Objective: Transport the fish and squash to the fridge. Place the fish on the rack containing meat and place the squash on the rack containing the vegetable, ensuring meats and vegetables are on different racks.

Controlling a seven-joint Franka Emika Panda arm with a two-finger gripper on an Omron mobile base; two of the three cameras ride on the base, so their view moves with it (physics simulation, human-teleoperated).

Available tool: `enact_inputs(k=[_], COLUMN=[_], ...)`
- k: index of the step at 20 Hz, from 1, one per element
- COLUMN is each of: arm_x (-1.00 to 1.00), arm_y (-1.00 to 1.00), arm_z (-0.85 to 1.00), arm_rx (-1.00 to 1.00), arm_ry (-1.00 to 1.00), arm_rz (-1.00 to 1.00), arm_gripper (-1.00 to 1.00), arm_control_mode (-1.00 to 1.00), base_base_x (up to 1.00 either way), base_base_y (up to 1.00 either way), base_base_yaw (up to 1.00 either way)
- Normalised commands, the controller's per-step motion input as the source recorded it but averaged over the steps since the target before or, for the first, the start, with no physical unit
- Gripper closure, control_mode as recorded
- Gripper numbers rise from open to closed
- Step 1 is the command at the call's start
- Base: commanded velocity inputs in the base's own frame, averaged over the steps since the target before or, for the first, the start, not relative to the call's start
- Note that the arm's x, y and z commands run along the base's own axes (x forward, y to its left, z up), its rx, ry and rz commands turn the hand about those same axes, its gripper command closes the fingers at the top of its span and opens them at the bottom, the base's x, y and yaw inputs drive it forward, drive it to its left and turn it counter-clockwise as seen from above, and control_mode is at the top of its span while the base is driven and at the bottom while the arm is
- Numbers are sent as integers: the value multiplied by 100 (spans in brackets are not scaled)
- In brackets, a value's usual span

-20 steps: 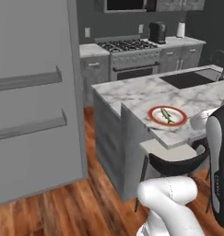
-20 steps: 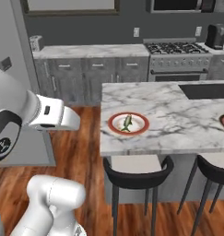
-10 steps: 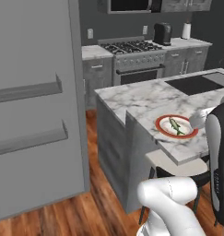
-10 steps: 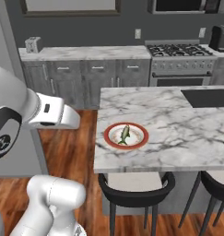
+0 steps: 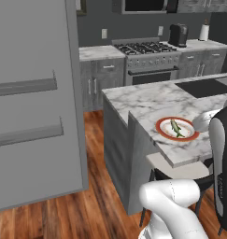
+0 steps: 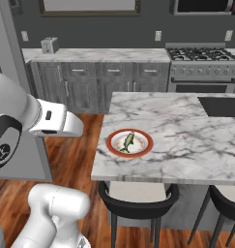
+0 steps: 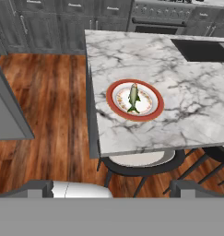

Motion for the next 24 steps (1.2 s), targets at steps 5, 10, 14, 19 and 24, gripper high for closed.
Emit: enact_inputs(k=[5,10,14,19,24], arm_x=[0,0,0,60,51], arm_y=[0,0,0,-30,-25], arm_z=[0,0,0,-3,-30], arm_rx=[0,0,0,2,1], arm_ry=[0,0,0,14,21], arm_rz=[0,0,0,1,0], arm_gripper=[-100,-100,-100,-100,-100], arm_control_mode=[100,100,100,-100,-100], base_base_x=[69,68,71,16,0], base_base_y=[-39,-27,-21,-4,0], base_base_yaw=[26,25,10,0,0])
